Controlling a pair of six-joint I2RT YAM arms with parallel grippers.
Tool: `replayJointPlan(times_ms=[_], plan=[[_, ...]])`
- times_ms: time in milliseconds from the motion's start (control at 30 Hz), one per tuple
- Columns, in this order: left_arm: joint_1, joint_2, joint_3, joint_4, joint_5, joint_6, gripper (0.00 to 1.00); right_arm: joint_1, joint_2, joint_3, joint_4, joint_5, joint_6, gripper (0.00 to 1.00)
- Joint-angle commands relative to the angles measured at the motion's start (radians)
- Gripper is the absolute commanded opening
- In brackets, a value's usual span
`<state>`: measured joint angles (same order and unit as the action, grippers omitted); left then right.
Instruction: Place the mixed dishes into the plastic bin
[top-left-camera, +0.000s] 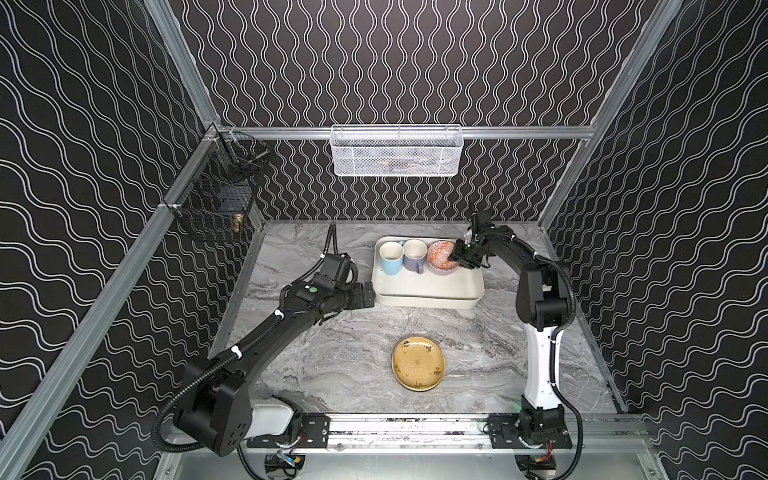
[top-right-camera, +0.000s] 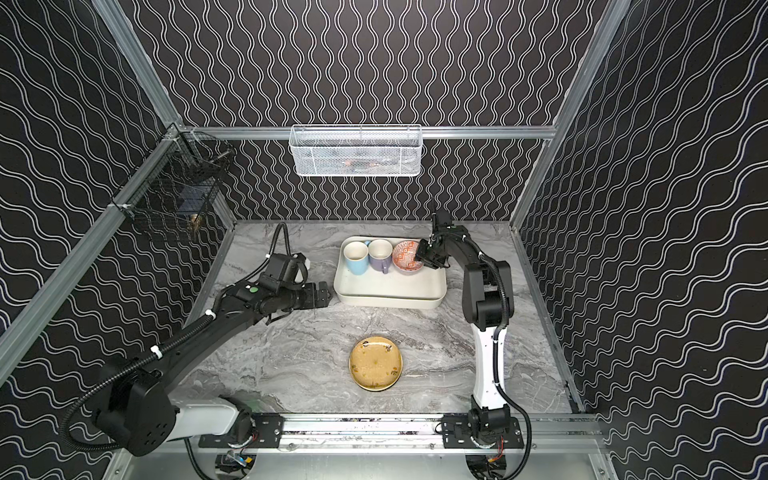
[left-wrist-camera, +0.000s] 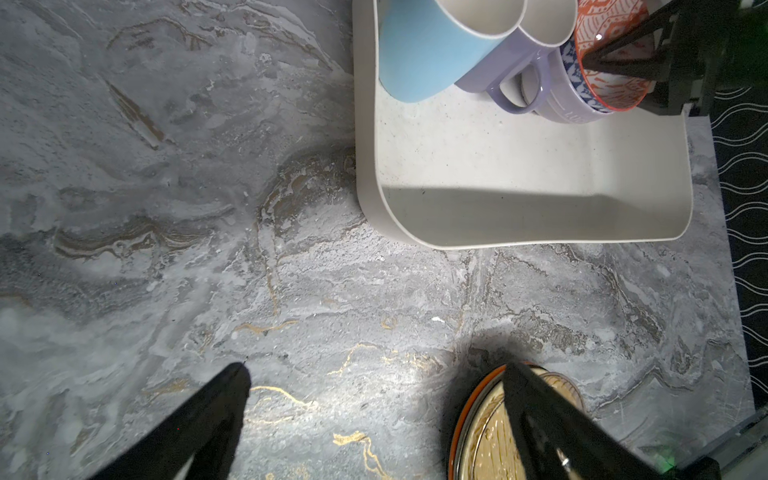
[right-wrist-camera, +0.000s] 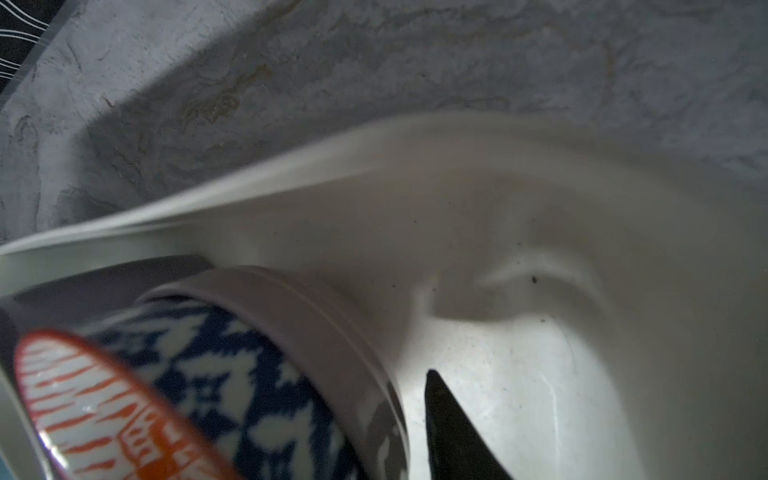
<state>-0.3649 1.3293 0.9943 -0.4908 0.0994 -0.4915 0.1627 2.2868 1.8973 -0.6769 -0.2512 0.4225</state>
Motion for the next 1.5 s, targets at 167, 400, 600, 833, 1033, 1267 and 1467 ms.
replayJointPlan(times_ms=[167,400,600,833,1033,1267,1467], plan=[[0.001,-0.002,0.004,0.008,-0.009,0.022,0.99,0.01,0.015,0.05,-0.055,0.029,-0.001,0.23],[0.001,-0.005,0.003,0.01,-0.004,0.019,0.99,0.012,-0.036,-0.011,-0.052,0.054,-0.02,0.15],[0.001,-0.011,-0.001,0.01,-0.006,0.017,0.99,0.012,-0.068,-0.063,-0.045,0.054,-0.03,0.14],[0.002,-0.014,-0.001,0.011,-0.004,0.017,0.99,0.011,-0.101,-0.096,-0.059,0.058,-0.039,0.13],[0.003,-0.017,-0.002,0.012,-0.001,0.018,0.99,0.012,-0.143,-0.167,-0.05,0.047,-0.051,0.13],[0.003,-0.021,-0.003,0.015,0.002,0.016,0.99,0.033,-0.195,-0.253,-0.041,0.033,-0.06,0.13],[0.003,-0.028,-0.005,0.018,0.002,0.016,0.99,0.099,-0.222,-0.284,-0.053,0.051,-0.067,0.13]])
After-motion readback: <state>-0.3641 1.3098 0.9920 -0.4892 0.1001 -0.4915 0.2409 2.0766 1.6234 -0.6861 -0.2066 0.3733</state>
